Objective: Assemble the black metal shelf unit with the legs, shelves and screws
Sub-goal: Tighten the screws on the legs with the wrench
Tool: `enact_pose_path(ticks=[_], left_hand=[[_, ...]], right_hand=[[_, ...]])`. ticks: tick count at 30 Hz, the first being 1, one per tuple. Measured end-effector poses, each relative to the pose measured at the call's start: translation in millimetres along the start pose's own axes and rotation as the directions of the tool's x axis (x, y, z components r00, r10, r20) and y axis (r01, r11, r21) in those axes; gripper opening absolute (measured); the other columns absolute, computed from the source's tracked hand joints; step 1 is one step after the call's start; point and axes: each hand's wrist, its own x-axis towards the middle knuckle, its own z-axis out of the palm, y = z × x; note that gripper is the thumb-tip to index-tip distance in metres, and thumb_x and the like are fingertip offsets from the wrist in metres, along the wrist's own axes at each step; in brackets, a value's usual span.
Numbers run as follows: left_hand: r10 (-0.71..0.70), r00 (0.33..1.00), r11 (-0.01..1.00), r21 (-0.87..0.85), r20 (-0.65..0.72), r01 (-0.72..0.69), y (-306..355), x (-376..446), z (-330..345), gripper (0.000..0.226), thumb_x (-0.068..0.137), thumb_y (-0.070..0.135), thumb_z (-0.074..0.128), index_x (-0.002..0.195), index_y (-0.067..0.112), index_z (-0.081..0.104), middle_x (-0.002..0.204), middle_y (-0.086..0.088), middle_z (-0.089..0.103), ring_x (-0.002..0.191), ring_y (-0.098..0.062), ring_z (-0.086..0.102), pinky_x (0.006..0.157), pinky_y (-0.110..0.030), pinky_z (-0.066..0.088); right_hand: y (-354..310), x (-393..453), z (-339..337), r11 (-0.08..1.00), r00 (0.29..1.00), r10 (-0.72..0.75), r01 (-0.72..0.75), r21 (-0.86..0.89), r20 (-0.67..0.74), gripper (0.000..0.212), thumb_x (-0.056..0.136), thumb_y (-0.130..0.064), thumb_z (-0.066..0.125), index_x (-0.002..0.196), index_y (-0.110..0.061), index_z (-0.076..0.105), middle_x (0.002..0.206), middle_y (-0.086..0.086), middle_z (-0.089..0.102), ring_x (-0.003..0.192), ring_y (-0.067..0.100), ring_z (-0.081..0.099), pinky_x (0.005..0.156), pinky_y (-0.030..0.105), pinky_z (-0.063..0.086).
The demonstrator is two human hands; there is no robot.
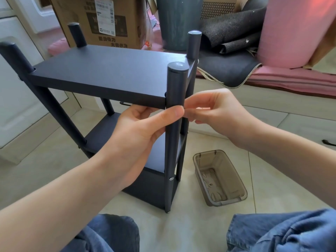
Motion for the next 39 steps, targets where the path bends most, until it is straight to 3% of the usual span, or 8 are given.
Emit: enact_pose_path(ticks=[7,13,22,27,33,39], left_hand=[[-0.009,1.000,1.000,0.010,-0.023,0.010,1.4,-0.7,-0.1,0.028,0.066,0.023,0.072,0.093,0.017,0.072,0.093,0.005,0.078,0.095,-0.012,0.074,0.075,-0.016,0.056],[-0.004,1.000,1.000,0.001,-0.026,0.004,0.9,-0.1,0.0,0.027,0.065,0.023,0.073,0.092,0.017,0.072,0.092,0.005,0.078,0.093,-0.011,0.075,0.077,-0.017,0.057],[-0.017,1.000,1.000,-0.011,0.009,0.017,1.9,0.6,-0.7,0.035,0.067,0.024,0.072,0.100,0.013,0.072,0.100,0.001,0.078,0.099,-0.013,0.074,0.080,-0.017,0.056],[-0.012,1.000,1.000,-0.005,-0.023,0.012,1.3,0.0,-0.1,0.036,0.066,0.024,0.073,0.101,0.014,0.071,0.102,0.002,0.078,0.097,-0.013,0.074,0.077,-0.017,0.056],[0.004,0.999,1.000,0.030,-0.047,-0.002,1.4,-0.3,0.1,0.032,0.064,0.027,0.074,0.094,0.018,0.072,0.097,0.005,0.078,0.094,-0.011,0.075,0.073,-0.015,0.056],[-0.009,0.998,0.998,0.055,-0.059,0.013,0.9,0.6,-2.6,0.037,0.063,0.029,0.075,0.098,0.017,0.072,0.101,0.004,0.078,0.096,-0.012,0.074,0.076,-0.018,0.057]], right_hand=[[-4.0,1.5,-2.4,0.999,0.999,-0.015,0.016,0.032,-0.051,0.022,0.085,-0.006,0.073,0.077,-0.027,0.073,0.067,-0.015,0.068,0.069,0.007,0.058,0.065,0.017,0.051],[-2.7,-1.5,-1.5,0.999,1.000,-0.010,0.011,0.046,-0.030,0.022,0.084,-0.008,0.074,0.077,-0.028,0.074,0.071,-0.012,0.070,0.073,0.010,0.060,0.067,0.018,0.051],[-4.3,-2.7,7.6,0.994,0.997,-0.050,0.044,0.095,0.056,0.015,0.081,-0.004,0.074,0.080,-0.018,0.074,0.068,-0.014,0.072,0.065,-0.004,0.066,0.062,0.008,0.047],[-5.8,3.0,10.3,0.993,0.996,-0.061,0.054,0.103,0.060,0.021,0.082,0.004,0.071,0.087,-0.017,0.075,0.075,-0.012,0.075,0.072,-0.001,0.070,0.066,0.009,0.050],[-4.1,9.1,16.7,0.998,0.999,-0.036,0.034,0.051,0.036,0.021,0.083,0.004,0.071,0.100,-0.006,0.076,0.094,0.006,0.077,0.088,0.014,0.074,0.083,0.029,0.060],[-2.9,8.4,14.9,0.996,0.998,0.013,-0.018,0.091,0.056,0.023,0.082,0.005,0.070,0.101,-0.006,0.076,0.094,0.007,0.077,0.087,0.015,0.074,0.072,0.019,0.057]])
